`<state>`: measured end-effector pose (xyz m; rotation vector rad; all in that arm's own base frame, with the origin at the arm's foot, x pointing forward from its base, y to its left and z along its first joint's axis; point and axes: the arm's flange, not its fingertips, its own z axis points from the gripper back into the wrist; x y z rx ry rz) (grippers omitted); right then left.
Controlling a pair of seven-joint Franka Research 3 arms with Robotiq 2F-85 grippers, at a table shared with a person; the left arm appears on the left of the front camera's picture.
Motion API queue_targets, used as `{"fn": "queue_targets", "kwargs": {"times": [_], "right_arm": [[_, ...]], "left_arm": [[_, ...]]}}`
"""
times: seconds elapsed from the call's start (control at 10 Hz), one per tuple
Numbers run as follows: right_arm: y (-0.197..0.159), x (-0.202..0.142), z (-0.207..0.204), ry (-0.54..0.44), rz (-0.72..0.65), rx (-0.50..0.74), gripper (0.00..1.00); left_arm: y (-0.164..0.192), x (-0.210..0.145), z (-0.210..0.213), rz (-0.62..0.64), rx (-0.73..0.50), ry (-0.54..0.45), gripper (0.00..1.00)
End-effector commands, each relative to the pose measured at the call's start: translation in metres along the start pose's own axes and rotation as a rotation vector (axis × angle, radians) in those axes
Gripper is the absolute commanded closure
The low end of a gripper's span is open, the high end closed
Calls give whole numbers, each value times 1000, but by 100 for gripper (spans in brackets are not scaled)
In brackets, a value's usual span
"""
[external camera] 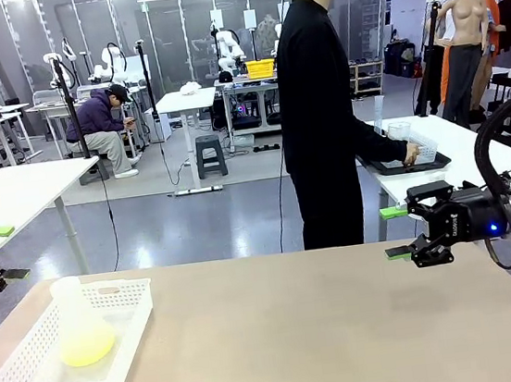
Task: Prepare the solutions needed for the experiment.
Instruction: When the human places the Big flask in the center of the table, pick up the Big flask and place it in the left Organizing basket.
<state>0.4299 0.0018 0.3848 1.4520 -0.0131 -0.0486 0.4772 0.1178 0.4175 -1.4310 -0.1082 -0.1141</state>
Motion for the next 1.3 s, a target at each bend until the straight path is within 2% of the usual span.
{"fn": "queue_targets", "kwargs": {"times": [0.0,1.2], "right_arm": [[1,0,0,-4,2,-2,18],[1,0,0,-4,2,-2,18]], "left_arm": [[0,-2,0,3,7,15,0],[0,-2,0,3,7,15,0]]}}
